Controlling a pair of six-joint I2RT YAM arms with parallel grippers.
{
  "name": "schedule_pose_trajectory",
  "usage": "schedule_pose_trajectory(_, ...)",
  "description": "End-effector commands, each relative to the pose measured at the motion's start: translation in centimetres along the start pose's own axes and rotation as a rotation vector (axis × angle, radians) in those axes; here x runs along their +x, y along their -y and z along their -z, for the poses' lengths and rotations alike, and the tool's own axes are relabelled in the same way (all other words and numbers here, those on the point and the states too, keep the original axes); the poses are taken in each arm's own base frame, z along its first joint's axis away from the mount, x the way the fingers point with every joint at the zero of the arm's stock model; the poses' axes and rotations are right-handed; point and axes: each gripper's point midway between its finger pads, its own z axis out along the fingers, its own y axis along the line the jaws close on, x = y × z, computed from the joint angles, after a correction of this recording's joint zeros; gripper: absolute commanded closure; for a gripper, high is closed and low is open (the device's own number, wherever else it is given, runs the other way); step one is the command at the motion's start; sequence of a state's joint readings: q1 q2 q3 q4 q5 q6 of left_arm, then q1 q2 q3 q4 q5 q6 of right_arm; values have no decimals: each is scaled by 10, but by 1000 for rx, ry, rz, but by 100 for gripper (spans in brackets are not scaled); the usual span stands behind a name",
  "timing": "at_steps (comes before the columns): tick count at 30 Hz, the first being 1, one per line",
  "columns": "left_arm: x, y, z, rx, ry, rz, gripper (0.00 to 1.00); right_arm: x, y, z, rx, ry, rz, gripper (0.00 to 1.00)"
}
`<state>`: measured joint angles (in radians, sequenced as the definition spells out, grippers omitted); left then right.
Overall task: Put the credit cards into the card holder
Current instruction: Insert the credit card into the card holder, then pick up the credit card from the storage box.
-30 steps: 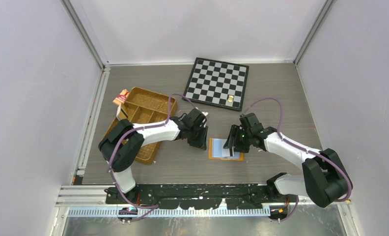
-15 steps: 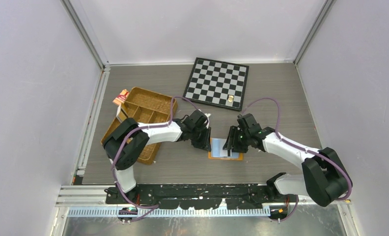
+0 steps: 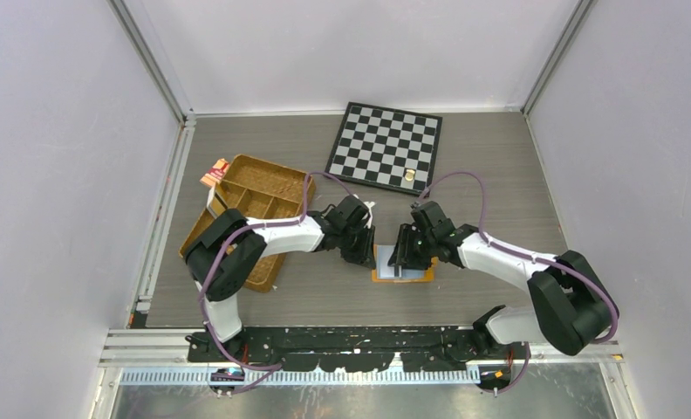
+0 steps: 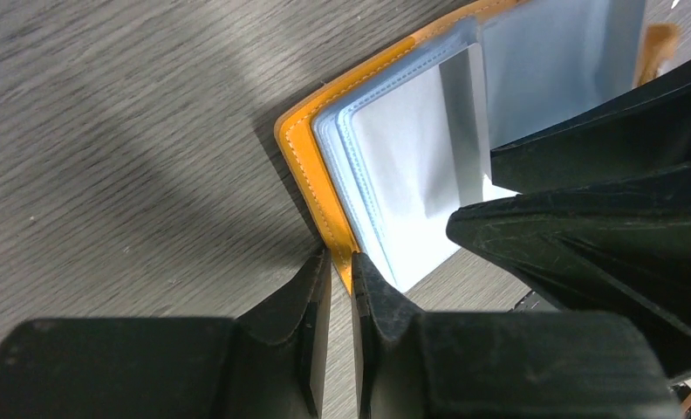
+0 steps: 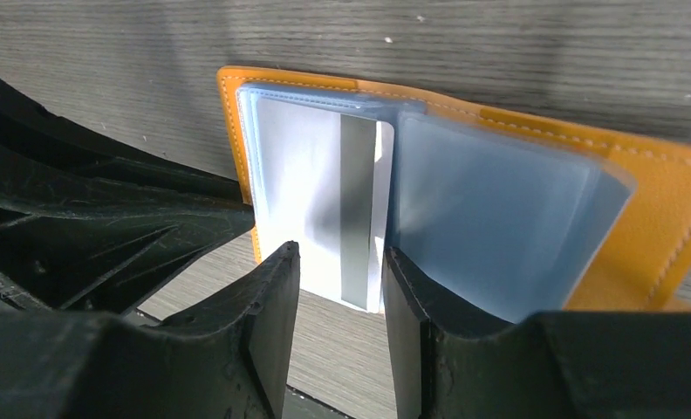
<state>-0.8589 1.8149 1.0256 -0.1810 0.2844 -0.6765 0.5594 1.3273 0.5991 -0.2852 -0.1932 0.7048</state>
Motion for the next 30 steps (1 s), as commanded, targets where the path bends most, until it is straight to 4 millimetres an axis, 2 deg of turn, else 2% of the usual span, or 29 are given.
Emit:
schedule_pose_trajectory(1, 5, -3, -9, 6, -5, -29, 84, -18, -28, 0, -83, 57, 79, 54)
schedule_pose_trajectory(7, -1, -4, -7, -9, 13, -67, 84, -23, -33, 6, -94, 85, 156, 54)
schedule_pose_trajectory(11, -10, -10, 10, -81, 33, -114, 79, -31, -30, 18, -56, 123, 162, 50)
schedule_pose_trajectory(14, -19, -15, 33, -139, 61, -158, 66, -42, -35, 36, -61, 189, 176, 40)
schedule_pose_trajectory(16, -27, -19, 53, -180, 81, -193, 52, -50, -38, 50, -67, 229, 189, 33)
schedule_pose_trajectory(20, -44, -28, 102, -248, 122, -277, 31, -62, -38, 74, -78, 293, 203, 26)
schedule_pose_trajectory(22, -53, -43, 129, -308, 129, -309, 25, -64, -34, 79, -76, 302, 206, 25)
schedule_pose_trajectory(25, -70, -81, 172, -434, 147, -322, 19, -67, -28, 83, -75, 315, 209, 24)
schedule_pose_trajectory(30, -87, -169, 243, -618, 176, -209, 16, -71, -19, 86, -82, 323, 188, 23)
